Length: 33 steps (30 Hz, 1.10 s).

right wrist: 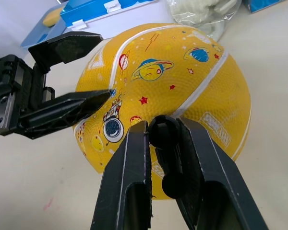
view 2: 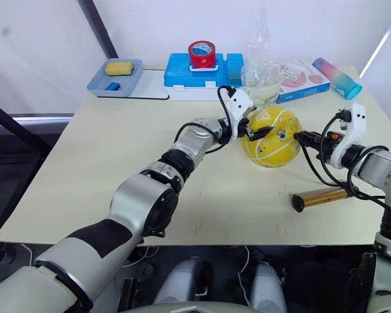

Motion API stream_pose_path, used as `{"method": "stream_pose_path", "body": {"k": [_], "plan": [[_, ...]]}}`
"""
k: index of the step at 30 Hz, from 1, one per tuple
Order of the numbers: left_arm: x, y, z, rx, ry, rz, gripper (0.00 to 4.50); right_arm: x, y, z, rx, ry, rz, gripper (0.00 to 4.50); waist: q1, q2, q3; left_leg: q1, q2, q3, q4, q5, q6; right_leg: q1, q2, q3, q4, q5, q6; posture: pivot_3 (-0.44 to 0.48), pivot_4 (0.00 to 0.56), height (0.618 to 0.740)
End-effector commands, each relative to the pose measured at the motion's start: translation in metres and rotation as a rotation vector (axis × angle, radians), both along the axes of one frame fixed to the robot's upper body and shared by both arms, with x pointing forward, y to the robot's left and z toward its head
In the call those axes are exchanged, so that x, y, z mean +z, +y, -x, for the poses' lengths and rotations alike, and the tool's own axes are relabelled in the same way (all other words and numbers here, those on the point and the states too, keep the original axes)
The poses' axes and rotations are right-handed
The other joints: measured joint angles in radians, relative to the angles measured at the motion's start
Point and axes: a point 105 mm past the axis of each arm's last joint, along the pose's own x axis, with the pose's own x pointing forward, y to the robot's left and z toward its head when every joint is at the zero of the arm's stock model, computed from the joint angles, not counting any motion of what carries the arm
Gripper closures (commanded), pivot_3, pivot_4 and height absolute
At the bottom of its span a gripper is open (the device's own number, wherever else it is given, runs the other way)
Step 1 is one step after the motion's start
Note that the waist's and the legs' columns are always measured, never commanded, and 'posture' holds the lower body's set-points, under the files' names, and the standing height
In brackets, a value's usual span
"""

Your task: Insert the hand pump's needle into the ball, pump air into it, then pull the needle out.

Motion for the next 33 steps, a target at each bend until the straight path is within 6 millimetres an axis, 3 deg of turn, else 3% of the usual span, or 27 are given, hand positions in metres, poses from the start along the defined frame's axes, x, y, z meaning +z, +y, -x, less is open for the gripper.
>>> {"method": "stream_pose_path", "body": {"k": [1,5,11,17,20,25,33], "plan": [[0.000,-0.006,0.000,0.023,0.082,0.088,0.00,0.008,-0.001,0.005,-0.007,-0.079,0.046,4.20,0.001,0.000,0.000,-0.002,0.000,-0.001,0.001,0.000,0.000,-0.002,0.000,-0.001,0.000,0.000,0.001,0.000,0.150,0.739],[0.004,-0.010,0.002,0.028,0.146,0.192,0.00,0.006,-0.002,0.005,-0.017,-0.115,0.067,4.20,0.002,0.000,0.000,-0.006,-0.002,-0.001,0.002,0.000,0.000,-0.005,0.000,-0.001,0.001,0.002,0.003,0.000,0.150,0.739],[0.006,-0.020,0.007,-0.004,0.149,0.213,0.00,0.004,0.000,0.004,-0.016,-0.135,0.068,4.20,0.001,0.000,0.000,-0.006,-0.002,-0.001,0.002,0.000,0.000,-0.005,0.000,-0.001,0.001,0.002,0.003,0.000,0.150,0.739],[0.002,-0.036,0.017,-0.041,0.092,0.130,0.00,0.012,0.000,0.006,-0.029,-0.178,0.054,4.20,0.002,0.000,0.000,-0.006,-0.002,-0.001,0.002,0.000,0.000,-0.005,0.000,-0.001,0.000,0.001,0.002,0.000,0.150,0.739],[-0.007,-0.038,0.016,0.004,0.099,0.088,0.00,0.013,-0.005,0.009,-0.046,-0.191,0.055,4.20,0.008,0.000,0.000,-0.006,-0.002,-0.001,0.002,0.000,0.000,-0.005,0.000,-0.001,0.000,0.001,0.002,0.000,0.150,0.739],[-0.041,-0.029,0.012,0.106,0.180,0.016,0.00,0.021,-0.017,0.013,-0.088,-0.216,0.031,4.20,0.017,0.000,0.000,-0.006,-0.002,-0.002,0.002,0.000,0.000,-0.005,0.000,-0.002,0.001,0.001,0.001,0.000,0.150,0.739],[-0.062,-0.022,0.012,0.165,0.229,-0.024,0.00,0.043,-0.023,0.023,-0.096,-0.283,0.012,4.20,0.021,0.000,0.000,-0.006,-0.002,-0.002,0.002,0.000,0.000,-0.005,0.000,-0.002,0.001,0.000,0.000,0.000,0.150,0.739]]}}
